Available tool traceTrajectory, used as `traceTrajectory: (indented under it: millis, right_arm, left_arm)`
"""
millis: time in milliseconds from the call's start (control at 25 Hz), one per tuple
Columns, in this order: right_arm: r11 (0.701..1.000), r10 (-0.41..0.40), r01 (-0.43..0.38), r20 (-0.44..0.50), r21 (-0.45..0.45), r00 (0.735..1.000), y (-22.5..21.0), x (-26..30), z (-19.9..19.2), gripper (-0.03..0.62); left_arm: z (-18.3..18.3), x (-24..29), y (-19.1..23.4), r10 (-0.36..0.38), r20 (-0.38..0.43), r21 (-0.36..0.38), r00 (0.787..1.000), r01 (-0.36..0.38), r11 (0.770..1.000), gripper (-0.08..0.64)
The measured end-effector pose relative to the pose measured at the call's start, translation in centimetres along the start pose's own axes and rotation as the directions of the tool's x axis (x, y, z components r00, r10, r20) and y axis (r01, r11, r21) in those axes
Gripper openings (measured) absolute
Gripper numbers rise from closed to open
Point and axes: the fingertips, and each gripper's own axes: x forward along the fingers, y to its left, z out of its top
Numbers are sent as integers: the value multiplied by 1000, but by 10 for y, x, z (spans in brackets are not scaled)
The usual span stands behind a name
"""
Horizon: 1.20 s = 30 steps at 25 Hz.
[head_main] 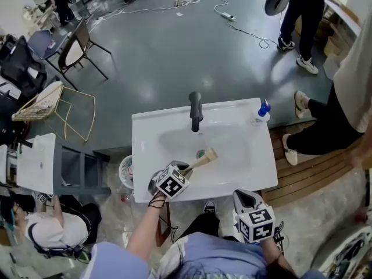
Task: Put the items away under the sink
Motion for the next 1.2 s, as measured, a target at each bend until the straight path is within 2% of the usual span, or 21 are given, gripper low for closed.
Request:
traceTrajectory:
  millis: [400, 760, 1200]
  right_arm:
    - [1000, -1, 1, 45, 0, 999, 7, -33, -19, 15]
    - [1000, -13, 14, 78, -4, 997, 23, -72, -61, 15]
    - [1000, -24, 26, 129, -13, 991, 35, -134, -112, 15]
  left_arm:
    - [27, -56, -64, 33, 106, 59, 994, -40, 997, 64]
    - [7, -83, -139, 37, 129, 82, 991, -48, 995, 64]
    - [-22, -100, -228, 57, 138, 25, 989, -61, 998, 64]
